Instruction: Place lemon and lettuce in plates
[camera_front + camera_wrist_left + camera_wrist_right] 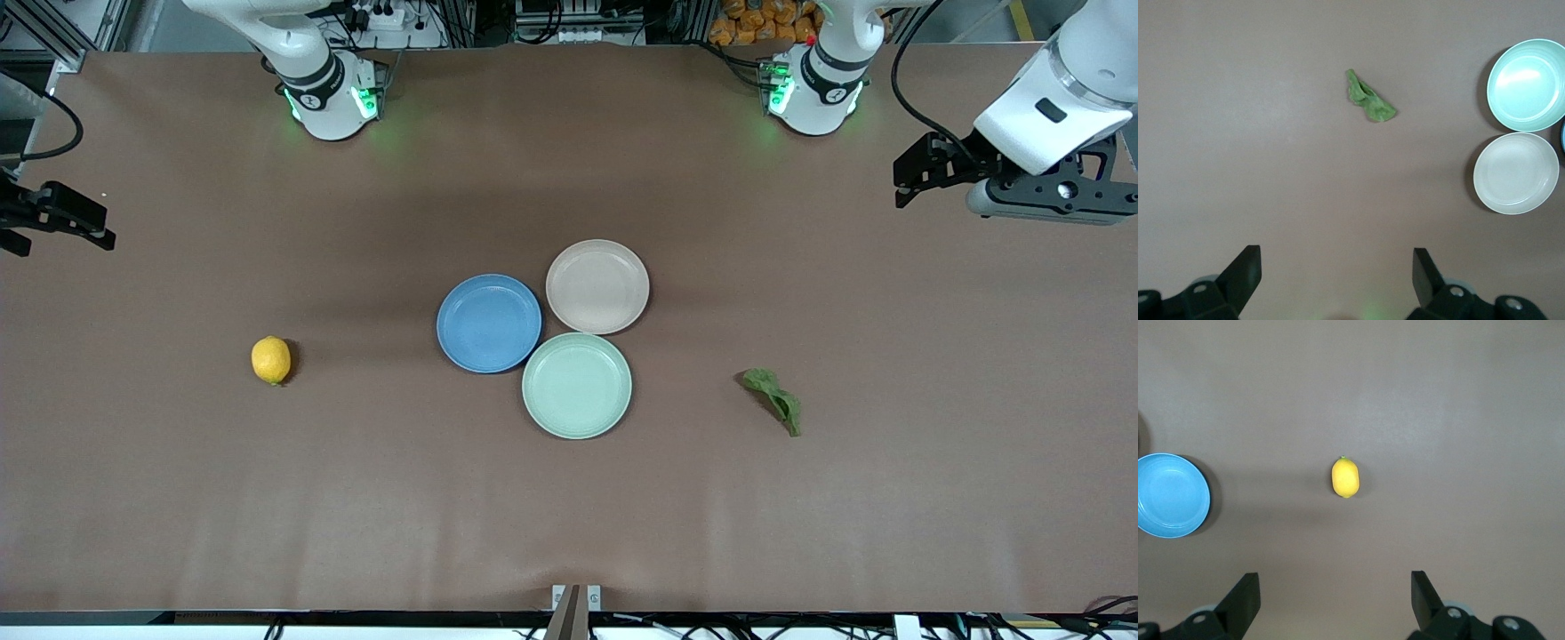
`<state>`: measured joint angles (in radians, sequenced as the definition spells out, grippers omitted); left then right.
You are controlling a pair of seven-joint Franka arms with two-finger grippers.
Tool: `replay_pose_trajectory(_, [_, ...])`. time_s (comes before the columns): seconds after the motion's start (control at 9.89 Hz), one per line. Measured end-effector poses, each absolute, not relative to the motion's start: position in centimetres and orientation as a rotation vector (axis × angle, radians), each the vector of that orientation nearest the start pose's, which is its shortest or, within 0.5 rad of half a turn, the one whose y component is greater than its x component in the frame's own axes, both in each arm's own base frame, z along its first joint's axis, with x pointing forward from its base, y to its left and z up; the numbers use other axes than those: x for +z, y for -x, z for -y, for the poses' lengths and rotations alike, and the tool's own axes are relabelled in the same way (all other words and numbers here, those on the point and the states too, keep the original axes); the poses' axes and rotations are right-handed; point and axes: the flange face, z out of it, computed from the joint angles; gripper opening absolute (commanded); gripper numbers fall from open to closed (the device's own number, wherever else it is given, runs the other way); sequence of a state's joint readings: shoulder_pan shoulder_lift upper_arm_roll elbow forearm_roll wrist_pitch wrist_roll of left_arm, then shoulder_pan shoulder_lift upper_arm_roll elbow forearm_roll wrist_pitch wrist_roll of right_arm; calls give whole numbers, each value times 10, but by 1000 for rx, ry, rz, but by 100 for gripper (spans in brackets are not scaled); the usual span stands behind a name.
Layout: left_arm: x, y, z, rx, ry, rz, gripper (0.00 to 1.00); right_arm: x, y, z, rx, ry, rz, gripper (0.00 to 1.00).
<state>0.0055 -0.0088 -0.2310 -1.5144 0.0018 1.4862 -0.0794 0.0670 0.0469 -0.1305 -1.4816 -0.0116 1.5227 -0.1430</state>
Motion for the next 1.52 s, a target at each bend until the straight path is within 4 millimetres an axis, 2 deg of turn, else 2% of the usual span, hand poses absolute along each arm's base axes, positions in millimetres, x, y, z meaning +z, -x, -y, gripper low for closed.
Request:
replay_pose_trajectory(0.3, [631,-539,122,81,3128,-229,100,636,-564,35,12,3156,125,100])
replay_pose_trajectory(0.71, [599,-565,123,87,3143,-230,100,634,-564,35,25,3156,125,100])
replay_pose_trajectory(0.91, [574,-579,127,124,3150,-190,100,633,-564,35,27,3156,124,100])
replay_pose_trajectory(1.31, [516,-612,141,139,3173,0,100,631,-564,39,43,3155,112,100])
replay_pose_trajectory(1.52, [487,-623,149,157,3169,47,100,624,-566,38,78,3153,114,100])
